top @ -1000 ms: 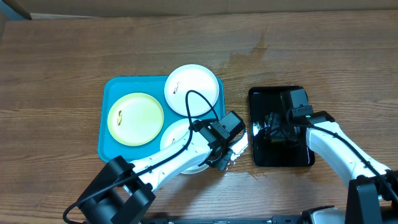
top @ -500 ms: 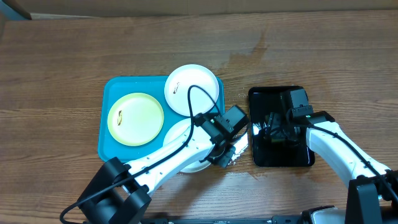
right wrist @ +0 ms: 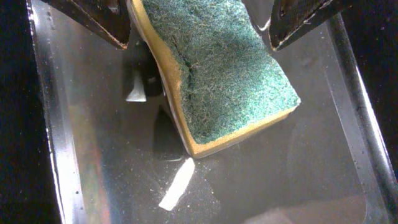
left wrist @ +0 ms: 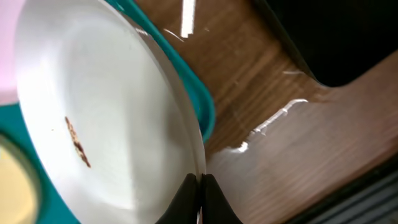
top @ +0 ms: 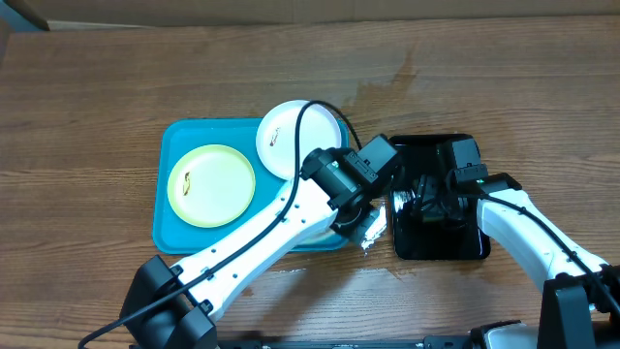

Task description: Clean dirty plates on tray and stack at the side

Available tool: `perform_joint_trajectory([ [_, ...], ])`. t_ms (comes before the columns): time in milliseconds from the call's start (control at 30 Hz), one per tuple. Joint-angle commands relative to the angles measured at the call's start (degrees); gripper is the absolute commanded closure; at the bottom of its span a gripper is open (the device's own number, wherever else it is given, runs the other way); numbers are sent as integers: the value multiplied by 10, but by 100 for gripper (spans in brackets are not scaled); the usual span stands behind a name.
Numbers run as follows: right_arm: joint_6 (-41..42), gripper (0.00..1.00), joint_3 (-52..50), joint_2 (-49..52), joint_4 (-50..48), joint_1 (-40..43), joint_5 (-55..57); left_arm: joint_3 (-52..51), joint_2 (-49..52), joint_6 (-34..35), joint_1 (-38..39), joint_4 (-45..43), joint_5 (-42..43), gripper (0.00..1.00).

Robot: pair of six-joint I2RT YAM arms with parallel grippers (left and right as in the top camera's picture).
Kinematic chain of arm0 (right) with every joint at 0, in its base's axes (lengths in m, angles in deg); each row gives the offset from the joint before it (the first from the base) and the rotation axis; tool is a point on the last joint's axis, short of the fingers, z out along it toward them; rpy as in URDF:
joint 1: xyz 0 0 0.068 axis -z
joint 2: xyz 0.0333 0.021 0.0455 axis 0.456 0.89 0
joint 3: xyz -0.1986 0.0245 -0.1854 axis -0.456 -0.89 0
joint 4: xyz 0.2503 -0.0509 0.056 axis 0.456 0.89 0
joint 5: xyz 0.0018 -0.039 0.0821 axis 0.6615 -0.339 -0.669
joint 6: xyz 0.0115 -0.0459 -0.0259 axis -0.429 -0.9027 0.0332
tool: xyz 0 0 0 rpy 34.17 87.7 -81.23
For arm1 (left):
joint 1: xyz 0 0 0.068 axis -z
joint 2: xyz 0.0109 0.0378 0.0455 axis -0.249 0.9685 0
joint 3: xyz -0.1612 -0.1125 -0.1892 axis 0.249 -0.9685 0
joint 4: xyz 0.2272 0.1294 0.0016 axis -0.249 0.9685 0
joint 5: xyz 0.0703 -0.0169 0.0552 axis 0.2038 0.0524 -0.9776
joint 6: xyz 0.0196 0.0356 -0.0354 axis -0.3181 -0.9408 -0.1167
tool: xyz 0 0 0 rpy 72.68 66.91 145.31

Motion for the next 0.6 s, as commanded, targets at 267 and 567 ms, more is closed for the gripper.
perform_joint_trajectory([
  [267, 2, 27, -1, -4, -2, 1, 0, -9, 6, -152, 0, 46, 6, 96],
  [567, 2, 27, -1, -4, -2, 1, 0, -102, 6, -200, 1, 29, 5, 96],
])
